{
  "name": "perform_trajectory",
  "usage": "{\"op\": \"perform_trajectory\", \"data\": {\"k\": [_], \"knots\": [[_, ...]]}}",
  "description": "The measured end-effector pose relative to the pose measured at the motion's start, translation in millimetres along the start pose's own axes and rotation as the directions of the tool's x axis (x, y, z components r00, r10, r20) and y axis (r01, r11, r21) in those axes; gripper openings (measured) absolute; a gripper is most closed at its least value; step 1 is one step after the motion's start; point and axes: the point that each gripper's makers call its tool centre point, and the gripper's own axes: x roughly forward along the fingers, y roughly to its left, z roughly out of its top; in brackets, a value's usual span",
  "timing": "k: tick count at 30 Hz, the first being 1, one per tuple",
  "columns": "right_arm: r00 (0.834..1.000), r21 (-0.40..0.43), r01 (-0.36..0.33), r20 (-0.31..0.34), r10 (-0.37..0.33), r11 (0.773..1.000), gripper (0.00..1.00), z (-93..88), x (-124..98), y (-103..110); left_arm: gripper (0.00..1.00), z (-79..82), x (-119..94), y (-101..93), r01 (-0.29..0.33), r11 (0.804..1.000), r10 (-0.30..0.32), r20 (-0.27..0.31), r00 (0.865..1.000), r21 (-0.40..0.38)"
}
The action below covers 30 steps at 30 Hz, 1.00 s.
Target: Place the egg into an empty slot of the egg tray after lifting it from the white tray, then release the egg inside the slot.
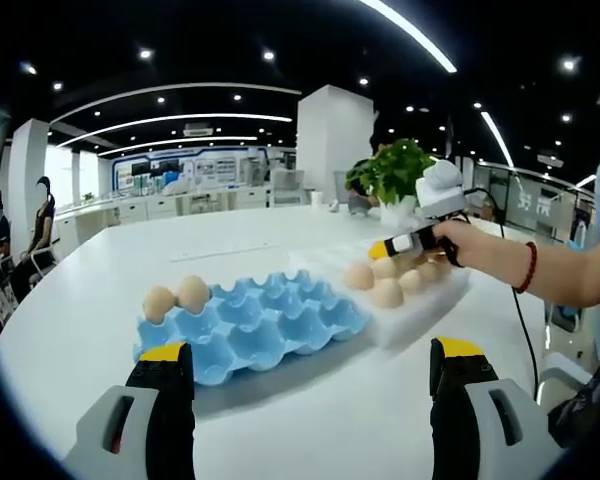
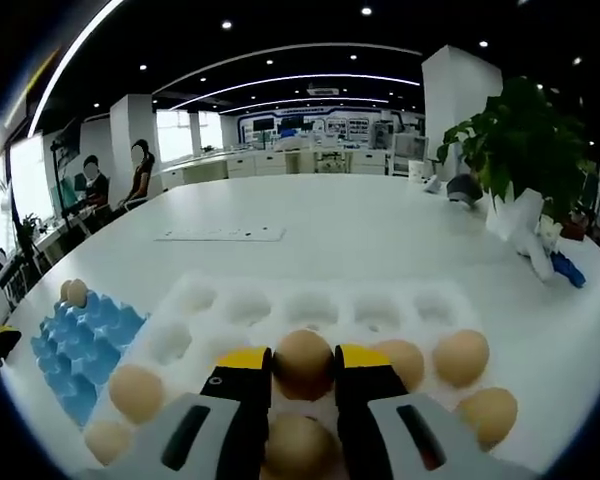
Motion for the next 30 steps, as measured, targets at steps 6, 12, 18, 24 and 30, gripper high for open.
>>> {"op": "perform_trajectory", "data": {"k": [6,12,18,24,30], "knots": [[0.997,-0.025,-0.001,0.073,0.002,1.0,0.25,18.2,-14,1,1.0,5.8,0,-5.5,0.009,1.0,-0.009,0.006,1.0,0.007],[0.996,-0.023,-0.018,0.084,0.02,1.0,0.26,24.3,-19,4,1.0,10.7,-1,-12.7,0.012,1.0,-0.012,0.016,1.0,0.006],[0.994,-0.037,-0.047,0.094,0.05,0.998,0.26,28.6,-23,12,1.0,12.8,-1,-19.0,0.017,1.0,-0.017,0.017,1.0,0.004],[0.991,-0.068,-0.076,0.103,0.082,0.995,0.26,28.4,-31,28,1.0,13.0,-1,-19.7,0.017,1.0,-0.017,0.019,1.0,-0.005],[0.988,-0.074,-0.105,0.109,0.113,0.992,0.26,30.4,-31,39,1.0,11.4,-2,-20.4,0.019,1.0,-0.019,0.017,1.0,-0.008]]}}
